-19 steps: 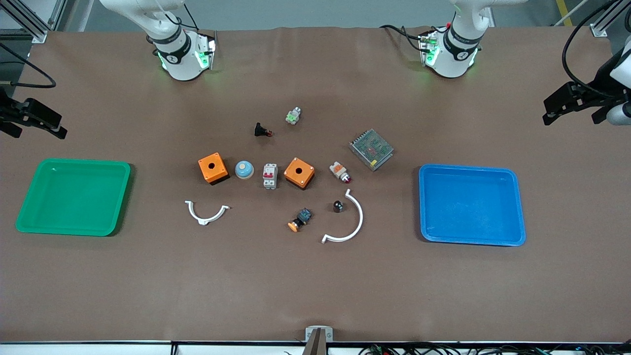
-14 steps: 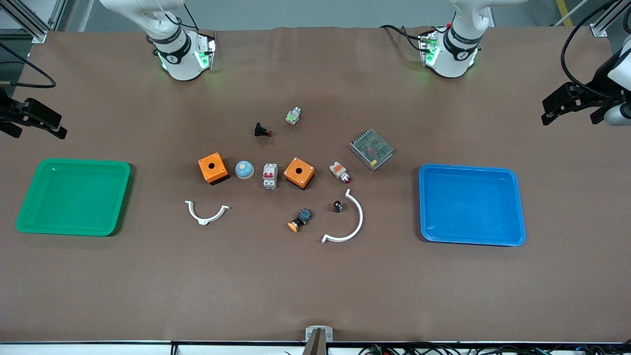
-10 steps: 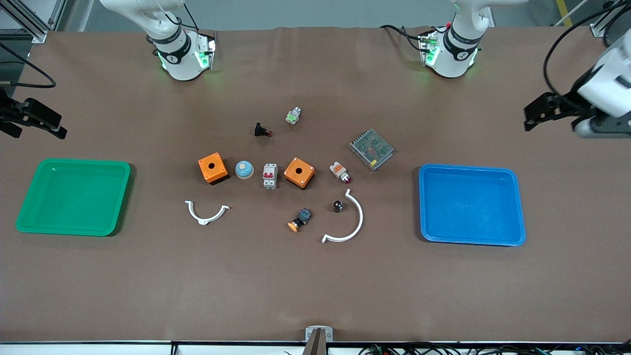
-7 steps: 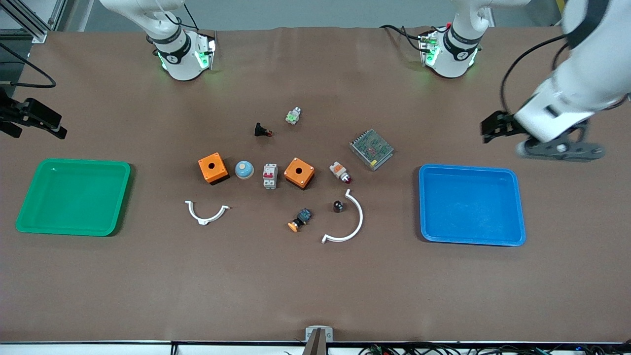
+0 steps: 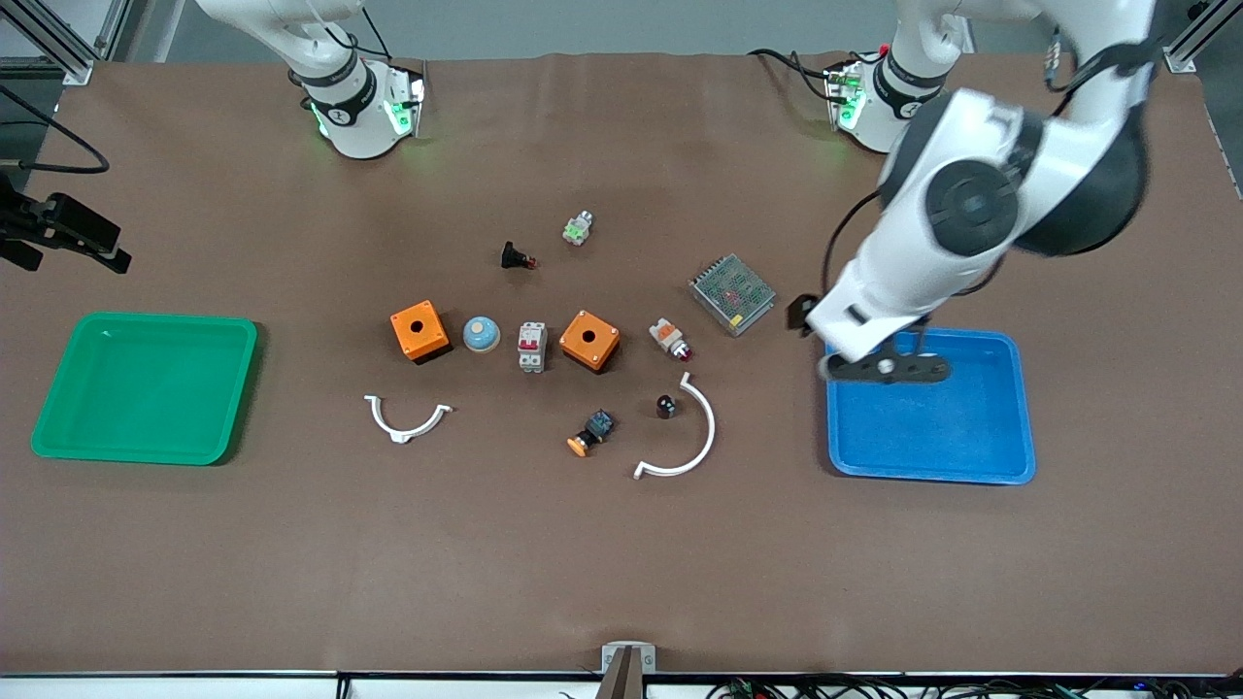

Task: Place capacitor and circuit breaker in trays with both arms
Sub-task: 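Reach the left gripper to the black capacitor while the right gripper reaches the breaker, then grasp the capacitor with the left gripper while the right gripper grasps the breaker, then carry the capacitor with the left gripper over the blue tray, then carry the breaker with the right gripper over the green tray, then open the left gripper to drop the capacitor into the blue tray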

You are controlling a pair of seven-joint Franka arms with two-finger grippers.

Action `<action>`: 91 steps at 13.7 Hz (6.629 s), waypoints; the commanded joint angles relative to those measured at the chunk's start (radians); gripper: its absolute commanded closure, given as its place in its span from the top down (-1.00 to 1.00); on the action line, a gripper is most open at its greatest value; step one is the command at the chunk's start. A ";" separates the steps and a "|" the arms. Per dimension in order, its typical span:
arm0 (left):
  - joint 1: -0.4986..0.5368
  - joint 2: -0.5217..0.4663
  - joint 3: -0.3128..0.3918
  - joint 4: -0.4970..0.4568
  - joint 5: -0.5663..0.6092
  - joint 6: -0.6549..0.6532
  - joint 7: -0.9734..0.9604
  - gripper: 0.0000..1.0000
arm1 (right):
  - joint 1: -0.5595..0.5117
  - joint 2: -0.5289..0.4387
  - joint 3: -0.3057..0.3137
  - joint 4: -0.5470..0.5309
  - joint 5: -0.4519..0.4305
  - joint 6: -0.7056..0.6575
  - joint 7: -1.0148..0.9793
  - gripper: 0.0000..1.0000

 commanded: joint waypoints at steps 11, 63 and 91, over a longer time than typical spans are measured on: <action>-0.204 0.423 0.019 0.120 0.008 0.466 -0.393 0.26 | 0.486 0.095 0.026 -0.194 0.020 0.147 0.459 1.00; 0.365 0.087 0.068 -0.460 0.196 0.589 -0.083 -0.90 | 0.499 0.427 0.020 -0.194 0.126 0.410 0.608 -0.80; 0.372 -0.325 -0.013 -0.148 0.086 0.050 0.281 1.00 | -0.398 0.608 0.019 -0.020 -0.106 0.525 -0.341 -0.72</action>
